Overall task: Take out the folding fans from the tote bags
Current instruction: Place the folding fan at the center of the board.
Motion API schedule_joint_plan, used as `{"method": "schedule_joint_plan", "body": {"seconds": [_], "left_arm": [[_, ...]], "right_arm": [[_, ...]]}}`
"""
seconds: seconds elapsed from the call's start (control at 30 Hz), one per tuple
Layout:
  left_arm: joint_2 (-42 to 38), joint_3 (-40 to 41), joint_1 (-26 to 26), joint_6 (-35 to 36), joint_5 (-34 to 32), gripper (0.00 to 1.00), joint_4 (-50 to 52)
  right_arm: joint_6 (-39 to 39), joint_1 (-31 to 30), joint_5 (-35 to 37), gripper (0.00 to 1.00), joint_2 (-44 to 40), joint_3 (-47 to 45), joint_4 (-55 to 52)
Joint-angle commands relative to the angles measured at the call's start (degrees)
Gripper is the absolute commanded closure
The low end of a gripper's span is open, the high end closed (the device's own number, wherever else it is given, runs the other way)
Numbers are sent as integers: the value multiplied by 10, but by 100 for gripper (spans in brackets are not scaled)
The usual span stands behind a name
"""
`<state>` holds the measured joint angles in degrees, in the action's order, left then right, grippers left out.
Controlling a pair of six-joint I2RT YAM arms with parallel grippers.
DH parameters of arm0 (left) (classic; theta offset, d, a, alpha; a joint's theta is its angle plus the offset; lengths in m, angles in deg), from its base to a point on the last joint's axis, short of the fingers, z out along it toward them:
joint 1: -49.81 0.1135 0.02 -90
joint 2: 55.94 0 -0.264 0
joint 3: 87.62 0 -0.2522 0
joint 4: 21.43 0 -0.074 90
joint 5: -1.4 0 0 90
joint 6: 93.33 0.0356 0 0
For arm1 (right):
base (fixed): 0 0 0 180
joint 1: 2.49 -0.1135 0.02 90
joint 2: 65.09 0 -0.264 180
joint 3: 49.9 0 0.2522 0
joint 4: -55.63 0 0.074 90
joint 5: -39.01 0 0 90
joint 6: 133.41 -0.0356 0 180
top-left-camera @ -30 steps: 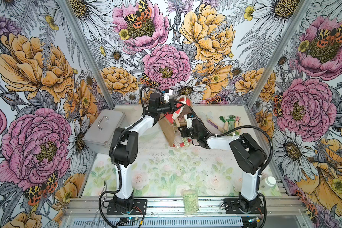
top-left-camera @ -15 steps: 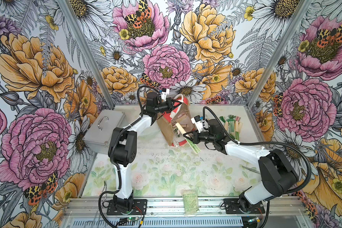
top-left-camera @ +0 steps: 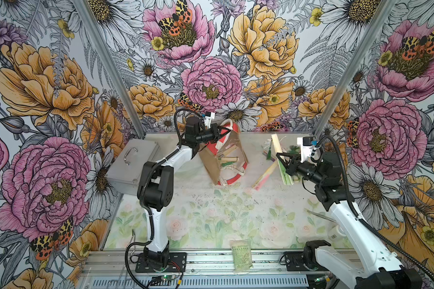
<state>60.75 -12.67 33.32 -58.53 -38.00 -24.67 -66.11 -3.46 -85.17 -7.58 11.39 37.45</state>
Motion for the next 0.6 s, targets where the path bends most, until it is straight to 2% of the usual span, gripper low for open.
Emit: {"method": "schedule_joint_plan", "body": {"seconds": [0.0,0.13,0.27,0.57], "left_arm": [[-8,-17,0,-1,15,100,-28],[-7,-16,-2,-2,13,100,-29],[-12,-15,-3,-1,15,100,-31],[-20,-4,-2,0,16,100,-35]], "right_arm": [[-10,38,105,100,61,24,-58],[2,47,100,100,145,55,-32],[-16,48,83,100,202,71,40],[-20,48,58,100,219,129,69]]}}
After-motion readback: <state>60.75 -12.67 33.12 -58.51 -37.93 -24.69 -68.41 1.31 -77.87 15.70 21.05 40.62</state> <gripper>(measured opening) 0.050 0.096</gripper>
